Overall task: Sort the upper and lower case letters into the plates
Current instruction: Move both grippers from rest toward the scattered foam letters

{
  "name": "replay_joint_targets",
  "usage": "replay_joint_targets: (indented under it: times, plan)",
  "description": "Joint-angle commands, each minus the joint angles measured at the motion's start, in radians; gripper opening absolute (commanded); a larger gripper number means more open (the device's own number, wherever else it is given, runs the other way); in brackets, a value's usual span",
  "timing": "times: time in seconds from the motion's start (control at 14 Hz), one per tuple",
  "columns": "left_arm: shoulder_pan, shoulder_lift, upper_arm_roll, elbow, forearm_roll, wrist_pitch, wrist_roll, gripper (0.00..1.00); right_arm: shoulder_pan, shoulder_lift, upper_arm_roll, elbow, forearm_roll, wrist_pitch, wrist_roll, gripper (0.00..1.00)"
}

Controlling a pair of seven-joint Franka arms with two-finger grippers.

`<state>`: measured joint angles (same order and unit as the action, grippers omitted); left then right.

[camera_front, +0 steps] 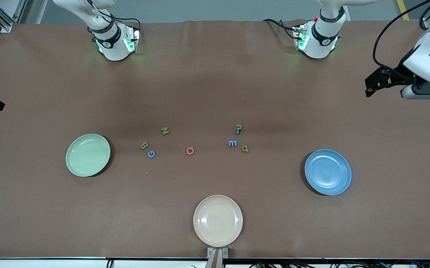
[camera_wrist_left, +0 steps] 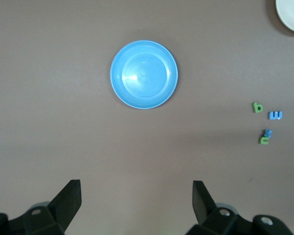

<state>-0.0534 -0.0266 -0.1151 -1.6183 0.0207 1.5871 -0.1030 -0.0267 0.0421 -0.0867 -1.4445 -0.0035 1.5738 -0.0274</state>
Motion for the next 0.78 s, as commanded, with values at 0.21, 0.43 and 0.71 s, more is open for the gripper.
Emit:
replay_joint_targets:
  times: [0.21,0.43,0.71]
  plan:
    - [-0.023,0.154,-0.092,0.017,-0.015,0.103,-0.182,1.00,0.001,0.019,-0.001,0.019,0.019,-0.008,0.000,1.00]
    - [-0.040,0.206,-0.143,-0.067,-0.010,0.265,-0.323,1.00,0.001,0.018,-0.001,0.019,0.019,-0.006,0.000,1.00]
    - [-0.134,0.325,-0.143,-0.190,0.025,0.542,-0.601,1.00,0.007,0.035,0.002,0.019,0.023,-0.001,0.003,1.00]
